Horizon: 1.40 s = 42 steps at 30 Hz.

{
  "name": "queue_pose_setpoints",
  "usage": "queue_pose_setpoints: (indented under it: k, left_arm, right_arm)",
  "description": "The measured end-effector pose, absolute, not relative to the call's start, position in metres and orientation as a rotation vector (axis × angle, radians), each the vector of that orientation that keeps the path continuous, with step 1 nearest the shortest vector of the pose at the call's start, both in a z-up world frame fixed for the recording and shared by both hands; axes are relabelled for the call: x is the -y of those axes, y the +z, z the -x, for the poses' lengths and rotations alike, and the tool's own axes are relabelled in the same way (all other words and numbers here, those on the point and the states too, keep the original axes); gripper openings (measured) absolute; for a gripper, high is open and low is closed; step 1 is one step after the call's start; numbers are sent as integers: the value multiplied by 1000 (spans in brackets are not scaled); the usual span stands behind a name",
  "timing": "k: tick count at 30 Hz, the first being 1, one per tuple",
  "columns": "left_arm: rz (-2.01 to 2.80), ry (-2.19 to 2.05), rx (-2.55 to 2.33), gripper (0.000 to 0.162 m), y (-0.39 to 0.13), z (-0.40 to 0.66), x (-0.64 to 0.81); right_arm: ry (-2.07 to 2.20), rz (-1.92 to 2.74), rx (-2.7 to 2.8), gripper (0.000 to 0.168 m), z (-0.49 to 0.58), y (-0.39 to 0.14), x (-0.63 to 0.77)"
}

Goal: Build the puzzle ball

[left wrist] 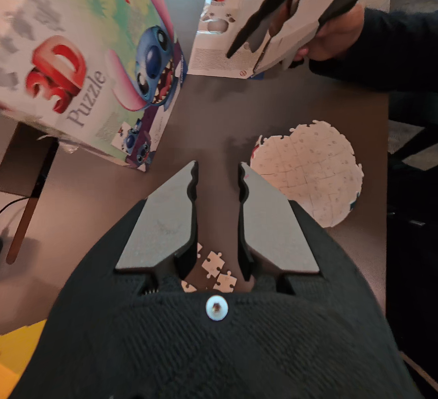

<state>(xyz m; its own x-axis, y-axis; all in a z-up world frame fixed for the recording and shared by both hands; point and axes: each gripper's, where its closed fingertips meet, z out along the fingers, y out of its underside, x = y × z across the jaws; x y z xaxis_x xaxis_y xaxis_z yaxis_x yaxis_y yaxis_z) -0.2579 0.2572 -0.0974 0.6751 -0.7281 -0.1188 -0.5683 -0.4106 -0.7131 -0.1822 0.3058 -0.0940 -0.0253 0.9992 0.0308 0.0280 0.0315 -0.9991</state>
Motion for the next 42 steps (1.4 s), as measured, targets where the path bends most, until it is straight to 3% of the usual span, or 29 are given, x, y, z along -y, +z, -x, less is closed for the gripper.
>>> queue_pose_setpoints:
  k: [11,24,34,42]
  left_arm:
    - [2137,-225,-811,46,-75,292,-250]
    - [2215,-269,-579,46,-145,325,-214]
    - [2034,-259,-173,47,-133,400,-224]
    - [2086,-165,-217,47,-145,400,-225]
  right_arm:
    - [1176,1288,1247,33,190,-115,-320]
    - [1131,1316,1269,32,193,-126,-321]
    - [1102,1376,1258,31,194,-136,-331]
    - [1088,1373,1291,30,198,-138,-324]
